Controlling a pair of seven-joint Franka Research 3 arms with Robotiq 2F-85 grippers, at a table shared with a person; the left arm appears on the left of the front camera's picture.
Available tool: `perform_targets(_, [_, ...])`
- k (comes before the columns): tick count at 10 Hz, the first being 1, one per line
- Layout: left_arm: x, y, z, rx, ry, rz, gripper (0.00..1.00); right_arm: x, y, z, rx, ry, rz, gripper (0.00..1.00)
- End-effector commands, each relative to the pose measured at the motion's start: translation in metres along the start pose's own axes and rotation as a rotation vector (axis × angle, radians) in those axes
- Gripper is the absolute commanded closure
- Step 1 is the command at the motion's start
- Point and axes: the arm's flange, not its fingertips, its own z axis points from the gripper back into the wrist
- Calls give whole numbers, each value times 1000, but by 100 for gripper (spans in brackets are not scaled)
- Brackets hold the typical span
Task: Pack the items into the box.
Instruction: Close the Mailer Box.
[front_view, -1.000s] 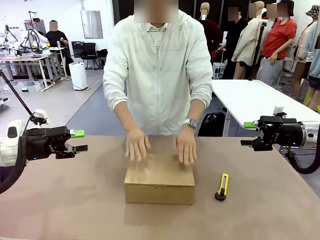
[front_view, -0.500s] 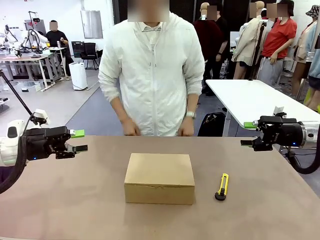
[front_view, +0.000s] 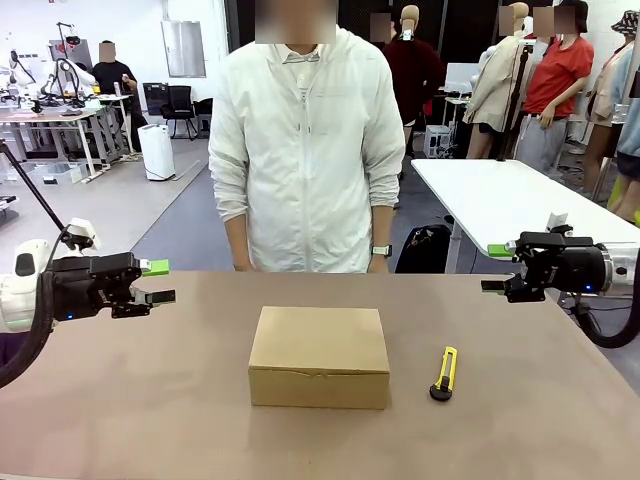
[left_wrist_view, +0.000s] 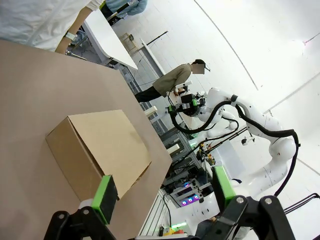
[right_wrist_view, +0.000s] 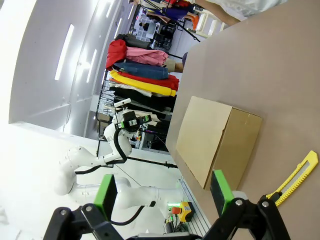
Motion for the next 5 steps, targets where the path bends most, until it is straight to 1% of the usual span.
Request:
perform_targets(1, [0,-1,1,0,-8,-18,0,1,2,0,-10,-4,27,0])
perform_targets(5, [0,-1,1,0,-8,-18,0,1,2,0,-10,-4,27,0])
